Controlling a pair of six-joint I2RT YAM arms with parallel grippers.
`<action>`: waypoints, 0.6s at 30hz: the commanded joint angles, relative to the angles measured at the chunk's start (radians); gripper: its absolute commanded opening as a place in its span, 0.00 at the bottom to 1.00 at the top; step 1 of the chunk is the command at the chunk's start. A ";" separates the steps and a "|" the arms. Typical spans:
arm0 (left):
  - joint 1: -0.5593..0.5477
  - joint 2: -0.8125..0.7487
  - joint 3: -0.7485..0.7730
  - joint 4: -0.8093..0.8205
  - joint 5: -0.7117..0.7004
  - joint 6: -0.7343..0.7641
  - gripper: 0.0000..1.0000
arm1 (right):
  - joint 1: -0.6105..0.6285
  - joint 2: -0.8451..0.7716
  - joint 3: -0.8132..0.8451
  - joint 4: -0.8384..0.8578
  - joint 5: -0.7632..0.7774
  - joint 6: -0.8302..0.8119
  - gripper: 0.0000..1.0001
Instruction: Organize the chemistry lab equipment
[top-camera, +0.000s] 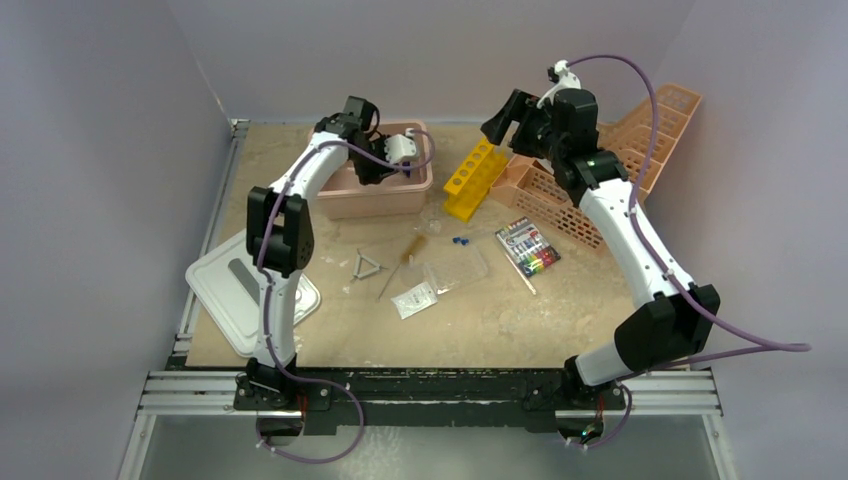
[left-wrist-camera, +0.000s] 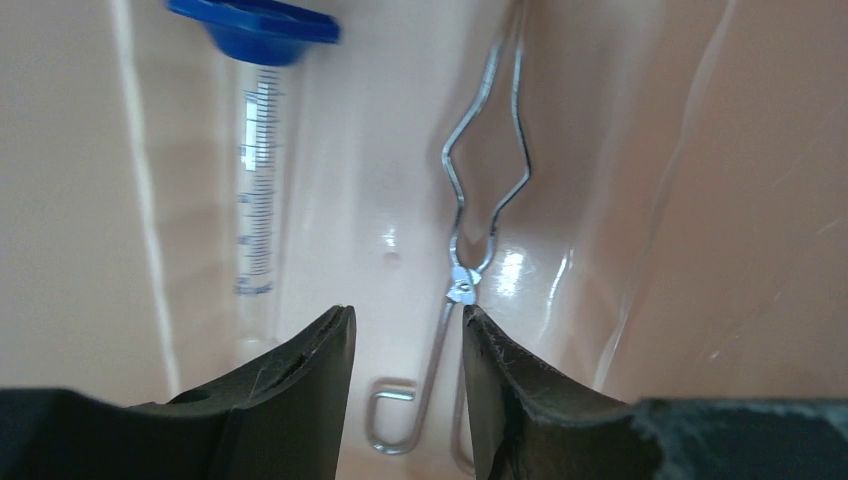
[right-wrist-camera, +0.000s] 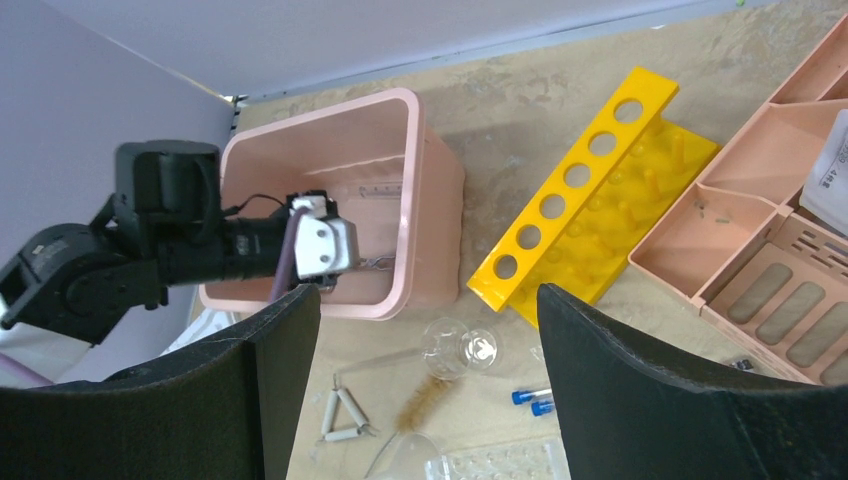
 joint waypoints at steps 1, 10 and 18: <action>-0.002 -0.089 0.102 -0.041 0.059 -0.016 0.44 | -0.005 -0.037 -0.022 0.038 0.003 -0.025 0.81; 0.025 -0.477 -0.294 0.459 0.085 -0.356 0.46 | -0.005 -0.068 -0.078 0.082 -0.012 -0.034 0.81; 0.025 -0.773 -0.605 0.720 -0.081 -0.966 0.56 | -0.002 -0.066 -0.108 0.113 -0.035 -0.028 0.80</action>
